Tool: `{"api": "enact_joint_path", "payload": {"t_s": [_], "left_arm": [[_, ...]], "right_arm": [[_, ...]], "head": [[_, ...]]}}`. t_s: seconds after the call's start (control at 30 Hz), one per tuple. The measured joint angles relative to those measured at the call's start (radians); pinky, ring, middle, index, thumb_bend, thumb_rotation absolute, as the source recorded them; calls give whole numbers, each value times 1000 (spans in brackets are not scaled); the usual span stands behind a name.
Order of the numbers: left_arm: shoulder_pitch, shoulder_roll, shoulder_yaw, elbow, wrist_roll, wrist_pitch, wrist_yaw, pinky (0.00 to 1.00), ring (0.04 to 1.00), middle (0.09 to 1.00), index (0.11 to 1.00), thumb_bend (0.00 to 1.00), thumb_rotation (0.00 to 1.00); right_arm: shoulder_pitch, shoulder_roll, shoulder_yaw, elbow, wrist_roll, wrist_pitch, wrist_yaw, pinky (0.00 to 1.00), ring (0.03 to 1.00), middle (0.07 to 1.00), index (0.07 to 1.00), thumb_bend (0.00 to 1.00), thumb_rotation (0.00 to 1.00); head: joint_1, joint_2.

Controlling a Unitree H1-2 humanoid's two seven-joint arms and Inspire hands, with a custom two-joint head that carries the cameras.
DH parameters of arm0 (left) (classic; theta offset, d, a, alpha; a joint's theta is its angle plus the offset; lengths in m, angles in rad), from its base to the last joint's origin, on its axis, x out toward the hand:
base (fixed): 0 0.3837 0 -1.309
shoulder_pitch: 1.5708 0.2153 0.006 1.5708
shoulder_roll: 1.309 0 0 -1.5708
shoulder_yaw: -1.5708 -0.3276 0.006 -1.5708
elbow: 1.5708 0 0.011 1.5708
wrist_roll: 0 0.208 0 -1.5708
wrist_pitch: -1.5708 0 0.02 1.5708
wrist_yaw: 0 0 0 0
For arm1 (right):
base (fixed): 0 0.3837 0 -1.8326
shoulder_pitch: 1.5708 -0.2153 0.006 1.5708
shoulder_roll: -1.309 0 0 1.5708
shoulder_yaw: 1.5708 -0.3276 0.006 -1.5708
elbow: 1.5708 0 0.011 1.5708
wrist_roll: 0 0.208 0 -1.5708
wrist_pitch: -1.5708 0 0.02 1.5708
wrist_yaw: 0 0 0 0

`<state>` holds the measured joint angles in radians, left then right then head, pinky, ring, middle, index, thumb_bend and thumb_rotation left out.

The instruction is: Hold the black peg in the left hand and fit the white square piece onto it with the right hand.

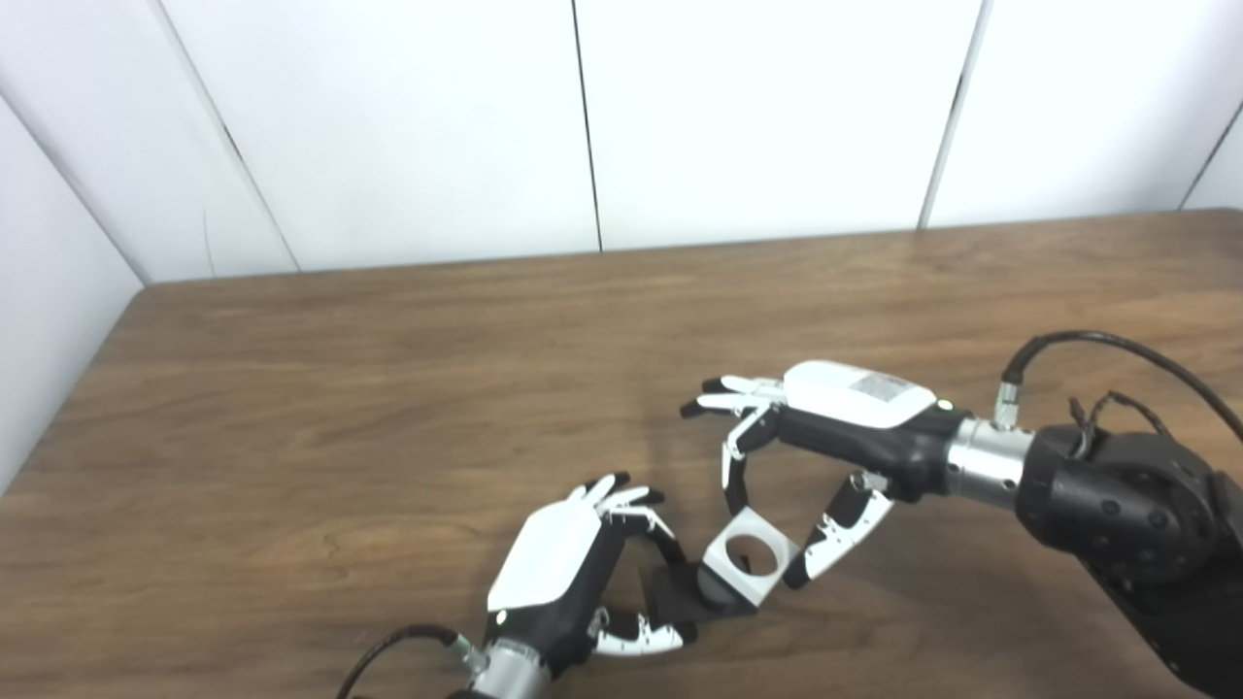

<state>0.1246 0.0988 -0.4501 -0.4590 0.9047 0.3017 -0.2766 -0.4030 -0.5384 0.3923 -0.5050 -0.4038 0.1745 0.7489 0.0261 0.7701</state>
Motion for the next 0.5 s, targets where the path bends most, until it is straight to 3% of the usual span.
{"api": "enact_joint_path", "payload": {"t_s": [0.5], "left_arm": [[-2, -2, -3, 0, 0, 1, 1, 984, 977, 871, 491, 493, 76]], "right_arm": [[10, 20, 6, 22, -41, -34, -4, 993, 1000, 940, 490, 525, 152]], "head": [[14, -5]]}}
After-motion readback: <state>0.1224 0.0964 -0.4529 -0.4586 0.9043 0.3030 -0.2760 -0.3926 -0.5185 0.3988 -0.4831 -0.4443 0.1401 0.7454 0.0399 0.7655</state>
